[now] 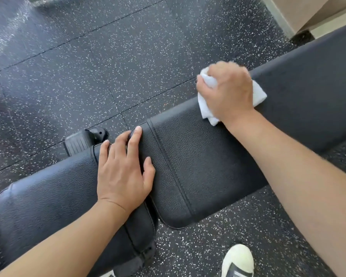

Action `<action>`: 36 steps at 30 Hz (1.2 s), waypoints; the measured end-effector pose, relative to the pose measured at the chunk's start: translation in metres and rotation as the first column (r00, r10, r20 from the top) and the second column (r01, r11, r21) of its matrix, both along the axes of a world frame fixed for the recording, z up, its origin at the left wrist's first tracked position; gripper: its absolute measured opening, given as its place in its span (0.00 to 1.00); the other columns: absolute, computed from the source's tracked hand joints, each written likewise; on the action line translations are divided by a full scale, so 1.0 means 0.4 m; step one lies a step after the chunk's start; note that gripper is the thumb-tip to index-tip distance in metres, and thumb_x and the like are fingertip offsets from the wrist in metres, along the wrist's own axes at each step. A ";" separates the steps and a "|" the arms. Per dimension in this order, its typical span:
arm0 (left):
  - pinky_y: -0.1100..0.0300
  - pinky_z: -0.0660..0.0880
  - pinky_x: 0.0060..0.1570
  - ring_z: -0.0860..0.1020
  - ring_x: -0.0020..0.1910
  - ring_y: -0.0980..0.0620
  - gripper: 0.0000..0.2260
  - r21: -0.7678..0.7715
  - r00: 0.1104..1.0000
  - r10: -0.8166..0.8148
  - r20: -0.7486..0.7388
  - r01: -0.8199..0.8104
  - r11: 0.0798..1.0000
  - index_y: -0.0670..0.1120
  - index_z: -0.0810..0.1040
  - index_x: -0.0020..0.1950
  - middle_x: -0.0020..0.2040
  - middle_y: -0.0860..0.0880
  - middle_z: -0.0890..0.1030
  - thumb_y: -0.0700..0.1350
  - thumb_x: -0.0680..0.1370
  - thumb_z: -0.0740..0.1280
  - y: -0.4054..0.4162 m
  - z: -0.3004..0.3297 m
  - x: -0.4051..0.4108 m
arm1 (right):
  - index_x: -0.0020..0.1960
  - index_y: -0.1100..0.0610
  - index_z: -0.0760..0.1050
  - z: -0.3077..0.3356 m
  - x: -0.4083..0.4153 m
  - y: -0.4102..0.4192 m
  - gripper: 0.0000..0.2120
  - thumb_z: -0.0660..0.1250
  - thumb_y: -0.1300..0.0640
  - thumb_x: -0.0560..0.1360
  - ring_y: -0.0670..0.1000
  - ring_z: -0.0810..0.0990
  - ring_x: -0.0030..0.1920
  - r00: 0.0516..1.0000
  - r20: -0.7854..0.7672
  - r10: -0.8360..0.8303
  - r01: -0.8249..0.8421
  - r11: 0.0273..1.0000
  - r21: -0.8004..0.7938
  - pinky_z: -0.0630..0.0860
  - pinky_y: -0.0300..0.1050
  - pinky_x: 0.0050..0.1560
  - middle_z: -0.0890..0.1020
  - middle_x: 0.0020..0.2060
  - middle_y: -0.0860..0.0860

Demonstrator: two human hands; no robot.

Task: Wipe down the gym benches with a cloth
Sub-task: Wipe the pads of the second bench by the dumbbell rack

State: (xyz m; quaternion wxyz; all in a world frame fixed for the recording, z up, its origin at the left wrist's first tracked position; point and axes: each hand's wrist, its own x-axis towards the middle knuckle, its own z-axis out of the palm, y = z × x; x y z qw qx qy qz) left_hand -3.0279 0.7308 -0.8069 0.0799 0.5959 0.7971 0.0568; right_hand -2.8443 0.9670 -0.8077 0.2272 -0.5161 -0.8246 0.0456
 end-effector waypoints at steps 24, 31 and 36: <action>0.40 0.58 0.79 0.71 0.71 0.41 0.31 -0.001 1.000 0.007 0.012 -0.007 1.000 0.44 0.65 0.81 0.72 0.41 0.73 0.56 0.79 0.57 0.004 0.006 0.004 | 0.36 0.52 0.66 0.011 -0.076 -0.094 0.16 0.66 0.48 0.79 0.57 0.71 0.36 0.990 -0.024 0.138 -0.138 0.990 -0.015 0.64 0.49 0.41 0.68 0.32 0.49; 0.40 0.57 0.80 0.71 0.72 0.41 0.32 0.011 1.000 0.012 0.022 -0.012 1.000 0.45 0.64 0.81 0.72 0.41 0.73 0.56 0.79 0.58 0.003 0.000 0.001 | 0.32 0.56 0.69 -0.010 0.178 -0.430 0.19 0.71 0.55 0.78 0.55 0.62 0.33 0.919 -0.076 0.387 -0.386 0.922 0.034 0.65 0.53 0.34 0.66 0.30 0.51; 0.42 0.56 0.80 0.71 0.71 0.42 0.31 0.016 1.000 0.008 0.017 -0.008 1.000 0.45 0.63 0.81 0.72 0.42 0.72 0.56 0.79 0.58 0.001 -0.003 -0.002 | 0.33 0.55 0.71 -0.001 0.091 -0.358 0.17 0.71 0.54 0.77 0.54 0.64 0.33 0.874 -0.065 0.482 -0.477 0.875 0.080 0.64 0.51 0.34 0.68 0.30 0.51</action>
